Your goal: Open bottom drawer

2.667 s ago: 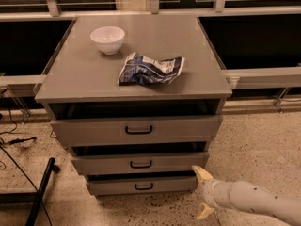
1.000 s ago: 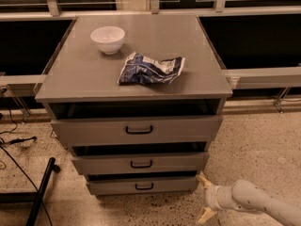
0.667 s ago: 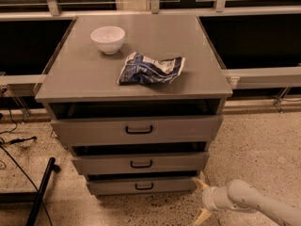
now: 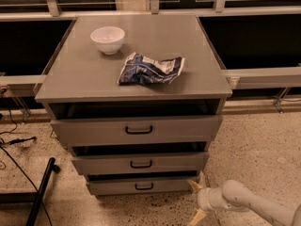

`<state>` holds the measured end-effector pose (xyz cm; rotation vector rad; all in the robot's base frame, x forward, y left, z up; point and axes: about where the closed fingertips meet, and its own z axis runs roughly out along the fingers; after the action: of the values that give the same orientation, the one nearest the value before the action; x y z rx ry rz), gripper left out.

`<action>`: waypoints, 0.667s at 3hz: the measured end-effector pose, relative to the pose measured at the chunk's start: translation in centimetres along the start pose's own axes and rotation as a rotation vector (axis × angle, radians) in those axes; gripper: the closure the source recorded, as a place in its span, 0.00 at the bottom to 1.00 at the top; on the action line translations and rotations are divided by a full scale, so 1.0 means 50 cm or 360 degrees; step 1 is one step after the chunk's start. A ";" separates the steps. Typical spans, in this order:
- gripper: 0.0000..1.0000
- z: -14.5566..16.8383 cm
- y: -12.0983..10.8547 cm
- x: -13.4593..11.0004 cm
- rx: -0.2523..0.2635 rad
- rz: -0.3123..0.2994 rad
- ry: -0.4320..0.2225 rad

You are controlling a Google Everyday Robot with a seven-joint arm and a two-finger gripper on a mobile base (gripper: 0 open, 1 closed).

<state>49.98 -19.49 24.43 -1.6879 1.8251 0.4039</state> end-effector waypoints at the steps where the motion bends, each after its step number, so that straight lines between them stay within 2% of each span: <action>1: 0.00 0.033 -0.012 -0.006 0.0003 -0.0020 -0.0037; 2: 0.00 0.051 -0.022 -0.015 0.0013 -0.0047 -0.0054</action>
Offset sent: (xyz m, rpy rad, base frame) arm 0.0266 0.0249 -0.0139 0.0294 -0.0542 0.0318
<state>51.60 -17.50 23.16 -1.6906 1.7727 0.4096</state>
